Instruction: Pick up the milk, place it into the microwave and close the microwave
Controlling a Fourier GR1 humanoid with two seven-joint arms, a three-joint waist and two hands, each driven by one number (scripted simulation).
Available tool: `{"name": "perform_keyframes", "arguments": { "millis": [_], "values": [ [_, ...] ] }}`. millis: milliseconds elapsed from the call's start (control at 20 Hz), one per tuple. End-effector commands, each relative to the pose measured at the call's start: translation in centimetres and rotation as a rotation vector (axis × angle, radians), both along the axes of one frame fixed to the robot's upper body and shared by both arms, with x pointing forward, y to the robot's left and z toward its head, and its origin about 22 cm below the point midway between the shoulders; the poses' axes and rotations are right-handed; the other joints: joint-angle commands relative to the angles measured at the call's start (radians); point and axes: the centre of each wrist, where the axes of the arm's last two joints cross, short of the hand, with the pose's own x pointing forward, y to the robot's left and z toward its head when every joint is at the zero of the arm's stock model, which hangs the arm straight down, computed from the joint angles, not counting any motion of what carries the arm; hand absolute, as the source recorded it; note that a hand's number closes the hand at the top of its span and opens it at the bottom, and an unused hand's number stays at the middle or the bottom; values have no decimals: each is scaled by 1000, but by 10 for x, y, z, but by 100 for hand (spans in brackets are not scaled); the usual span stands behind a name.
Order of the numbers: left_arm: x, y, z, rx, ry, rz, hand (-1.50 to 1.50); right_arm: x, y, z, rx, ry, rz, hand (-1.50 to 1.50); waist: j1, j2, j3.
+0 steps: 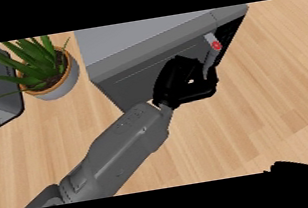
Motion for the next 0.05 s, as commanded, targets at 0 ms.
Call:
{"name": "perform_keyframes", "arguments": {
  "millis": [0],
  "values": [
    [18,47,-37,-1,145,218,150,-14,11,2,16,-2,-11,150,23,6,-4]
  ]
}}
